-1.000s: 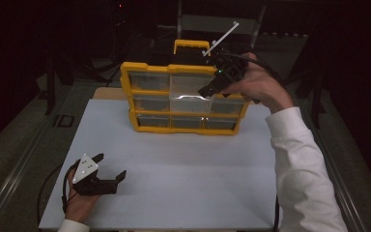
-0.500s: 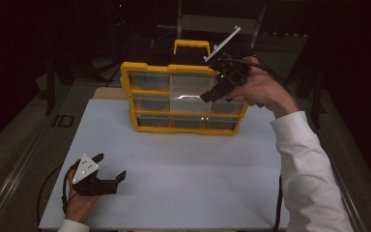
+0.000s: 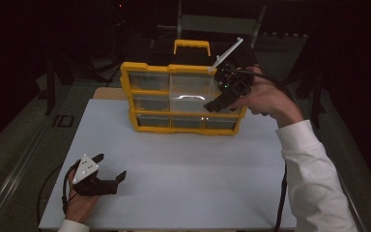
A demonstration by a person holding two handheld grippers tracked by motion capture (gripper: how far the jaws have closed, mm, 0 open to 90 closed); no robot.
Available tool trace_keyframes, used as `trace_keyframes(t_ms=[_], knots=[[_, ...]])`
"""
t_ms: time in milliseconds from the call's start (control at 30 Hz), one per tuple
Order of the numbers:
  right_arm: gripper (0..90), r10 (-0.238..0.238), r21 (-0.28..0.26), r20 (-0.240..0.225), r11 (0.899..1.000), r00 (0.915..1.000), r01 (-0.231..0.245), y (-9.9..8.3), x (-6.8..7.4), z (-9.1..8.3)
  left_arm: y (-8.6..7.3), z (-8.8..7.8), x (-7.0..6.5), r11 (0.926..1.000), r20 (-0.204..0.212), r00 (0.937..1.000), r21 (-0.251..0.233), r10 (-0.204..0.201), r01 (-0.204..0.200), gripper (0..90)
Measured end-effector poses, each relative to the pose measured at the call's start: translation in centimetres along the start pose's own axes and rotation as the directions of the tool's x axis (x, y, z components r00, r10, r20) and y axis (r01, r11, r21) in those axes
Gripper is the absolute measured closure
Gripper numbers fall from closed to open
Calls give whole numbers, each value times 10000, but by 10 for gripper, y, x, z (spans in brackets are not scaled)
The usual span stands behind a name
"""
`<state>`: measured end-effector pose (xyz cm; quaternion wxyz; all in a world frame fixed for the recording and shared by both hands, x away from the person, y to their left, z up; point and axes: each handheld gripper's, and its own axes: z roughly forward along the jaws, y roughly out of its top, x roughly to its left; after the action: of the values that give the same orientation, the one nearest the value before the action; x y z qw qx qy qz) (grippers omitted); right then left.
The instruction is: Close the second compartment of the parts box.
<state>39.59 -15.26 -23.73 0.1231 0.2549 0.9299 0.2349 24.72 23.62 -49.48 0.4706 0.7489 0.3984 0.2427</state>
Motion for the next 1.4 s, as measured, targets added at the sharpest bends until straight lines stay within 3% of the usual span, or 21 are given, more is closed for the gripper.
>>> trace_keyframes(t_ms=[267, 533, 600, 700, 1000, 1200, 1400], knots=[[177, -209, 228, -168, 9995, 9996, 212, -9, 8, 9, 0, 0, 0, 10000, -5, 10000, -2, -1, 1, 2], [250, -470, 158, -337, 9987, 9983, 475, -18, 18, 17, 0, 0, 0, 10000, -2, 10000, 7, 13, -13, 2], [299, -541, 160, -330, 9984, 9980, 547, -19, 21, 18, 0, 0, 0, 10000, 1, 10000, 9, 18, -18, 2], [447, -745, -19, -418, 9972, 9963, 745, -24, 24, 20, 0, 0, 0, 10000, -1, 10000, -22, 7, -7, 2], [649, -797, -326, -441, 9964, 9958, 783, -36, 25, 27, 0, 0, 0, 10000, -17, 10000, 1, -2, 2, 2], [880, -929, -370, -408, 9951, 9948, 914, -39, 29, 33, 0, 0, 0, 10000, -22, 10000, 2, 9, -9, 2], [900, -654, -776, -173, 9949, 9977, 638, -39, 26, 38, 0, 0, -1, 10000, -14, 10000, 13, 31, -31, 2]])
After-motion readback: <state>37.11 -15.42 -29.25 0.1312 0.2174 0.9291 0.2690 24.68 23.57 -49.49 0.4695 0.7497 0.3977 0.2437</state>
